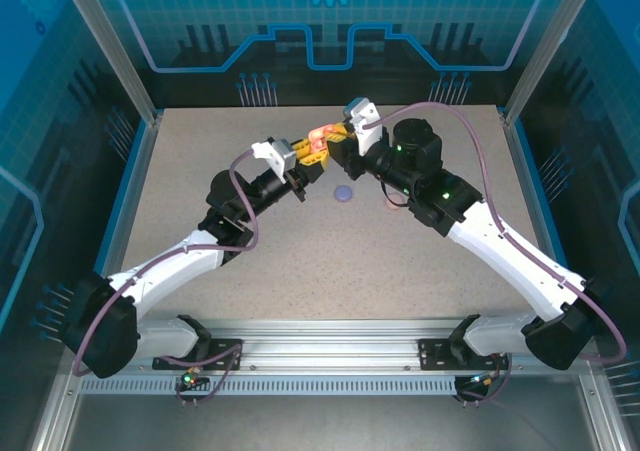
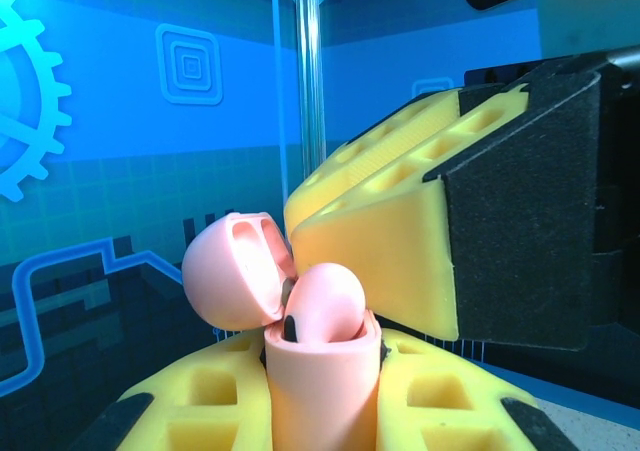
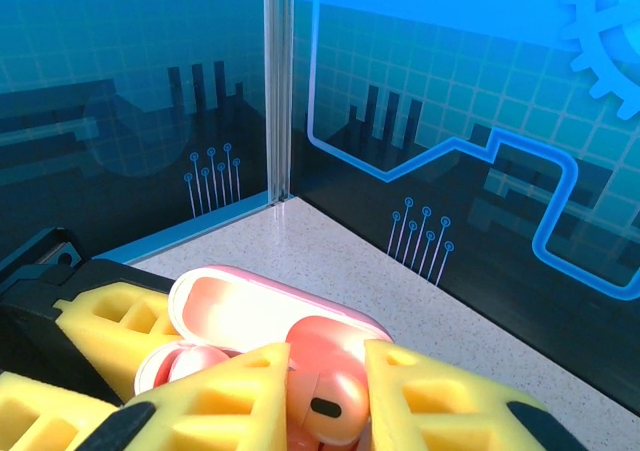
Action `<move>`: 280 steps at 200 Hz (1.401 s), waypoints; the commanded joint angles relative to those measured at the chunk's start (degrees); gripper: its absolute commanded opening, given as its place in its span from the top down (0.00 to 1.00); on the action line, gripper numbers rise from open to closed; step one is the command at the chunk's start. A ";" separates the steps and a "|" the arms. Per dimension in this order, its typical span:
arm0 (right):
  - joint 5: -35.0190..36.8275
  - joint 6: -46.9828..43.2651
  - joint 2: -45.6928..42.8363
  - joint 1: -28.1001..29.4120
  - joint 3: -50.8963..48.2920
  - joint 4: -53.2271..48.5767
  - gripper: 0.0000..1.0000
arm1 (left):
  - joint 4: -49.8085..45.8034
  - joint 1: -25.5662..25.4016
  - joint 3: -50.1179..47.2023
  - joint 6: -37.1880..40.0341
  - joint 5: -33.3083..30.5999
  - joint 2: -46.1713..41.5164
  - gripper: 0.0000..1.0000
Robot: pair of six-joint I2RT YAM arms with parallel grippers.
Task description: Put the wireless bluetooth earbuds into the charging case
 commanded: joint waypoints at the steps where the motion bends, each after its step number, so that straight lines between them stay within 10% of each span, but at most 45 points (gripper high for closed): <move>1: -3.64 1.35 0.91 0.46 0.92 -3.25 0.72 | 3.36 -0.37 1.22 1.03 -0.42 -1.12 1.00; 280: -9.81 12.79 -13.45 -7.76 -3.87 -0.34 0.35 | 3.71 -0.35 1.17 1.37 -0.82 0.02 1.00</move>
